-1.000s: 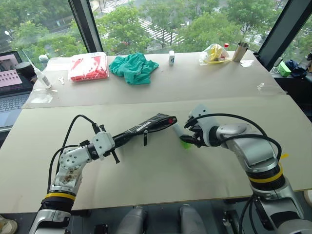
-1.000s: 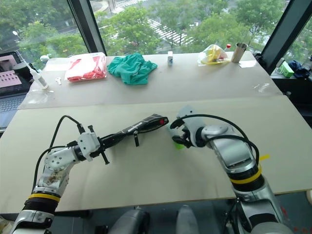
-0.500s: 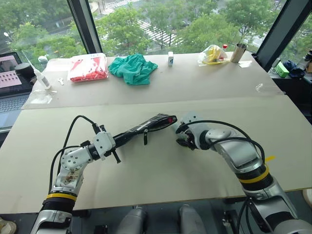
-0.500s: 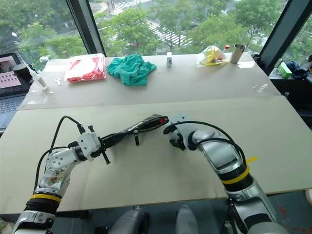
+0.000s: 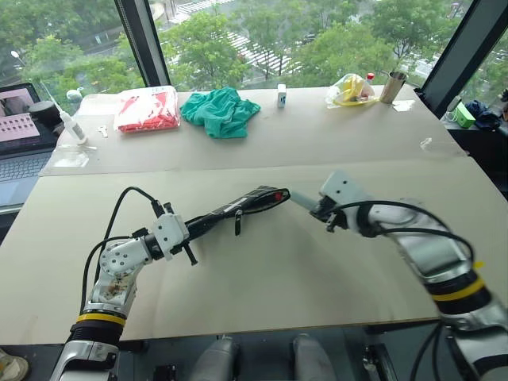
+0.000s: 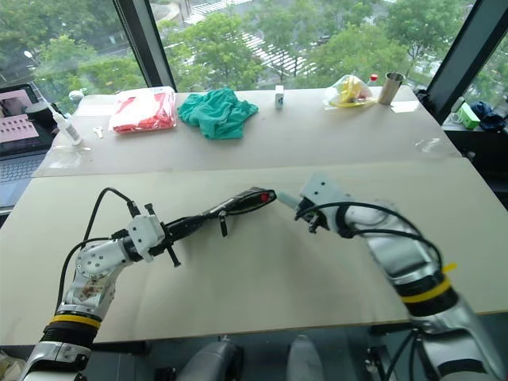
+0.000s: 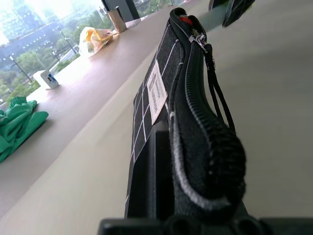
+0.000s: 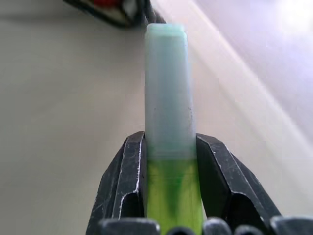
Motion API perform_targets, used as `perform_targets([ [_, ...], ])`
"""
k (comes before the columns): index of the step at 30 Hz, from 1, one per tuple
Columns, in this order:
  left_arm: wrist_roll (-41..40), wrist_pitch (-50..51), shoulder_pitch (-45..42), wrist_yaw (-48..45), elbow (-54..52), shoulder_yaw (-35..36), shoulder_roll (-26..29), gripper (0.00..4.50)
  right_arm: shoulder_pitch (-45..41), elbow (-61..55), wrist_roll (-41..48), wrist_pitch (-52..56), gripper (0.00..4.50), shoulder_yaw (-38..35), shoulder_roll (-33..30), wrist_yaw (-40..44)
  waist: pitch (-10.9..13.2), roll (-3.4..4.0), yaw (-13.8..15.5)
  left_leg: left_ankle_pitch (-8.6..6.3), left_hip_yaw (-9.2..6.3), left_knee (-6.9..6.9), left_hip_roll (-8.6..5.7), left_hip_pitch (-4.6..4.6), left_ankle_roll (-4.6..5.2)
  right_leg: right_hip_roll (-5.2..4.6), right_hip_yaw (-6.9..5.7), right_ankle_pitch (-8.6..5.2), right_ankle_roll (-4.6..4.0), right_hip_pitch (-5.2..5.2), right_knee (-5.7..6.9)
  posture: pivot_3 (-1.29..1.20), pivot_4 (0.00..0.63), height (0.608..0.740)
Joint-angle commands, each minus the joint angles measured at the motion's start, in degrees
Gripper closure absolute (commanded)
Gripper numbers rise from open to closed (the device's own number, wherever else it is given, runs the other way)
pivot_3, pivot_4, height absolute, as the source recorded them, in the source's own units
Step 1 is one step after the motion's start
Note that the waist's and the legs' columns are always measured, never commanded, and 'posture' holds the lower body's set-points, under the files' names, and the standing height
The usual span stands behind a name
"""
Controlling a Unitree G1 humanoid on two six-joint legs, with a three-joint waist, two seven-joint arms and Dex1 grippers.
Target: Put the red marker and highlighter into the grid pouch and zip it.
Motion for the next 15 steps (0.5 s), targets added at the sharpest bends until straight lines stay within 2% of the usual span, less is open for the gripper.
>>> perform_targets([
  [1, -0.8, -0.1, -0.4, -0.2, -1.0, 0.5, 0.3, 4.5, -1.2, -6.5, 5.1, -3.9, 3.46, -3.8, -4.2, 9.2, 0.0, 0.0, -0.1, -0.01, 0.01, -0.01, 0.01, 0.0, 0.02, 0.0, 0.0, 0.0, 0.0, -0.01, 0.0, 0.0, 0.15, 0.74],
  [5, -0.6, -0.3, 0.0, 0.0, -1.4, 0.2, 0.0, 4.5, -3.2, -8.1, 3.8, -5.8, 3.46, -2.1, -5.9, 12.0, 0.0, 0.0, -0.1, -0.08, 0.01, 0.0, 0.04, 0.01, 0.11, 0.02, -0.01, 0.0, 0.0, -0.01, 0.0, 0.0, 0.15, 0.74],
  [15, 0.0, -0.3, 0.4, -0.1, -1.6, -0.3, -0.1, 4.5, -10.9, -2.7, -6.2, -5.8, 3.46, 7.3, -1.3, 10.1, 0.0, 0.0, 0.1, -0.04, 0.02, 0.04, 0.01, -0.09, 0.02, -0.02, -0.01, 0.0, 0.0, -0.09, 0.01, 0.0, 0.15, 0.74],
])
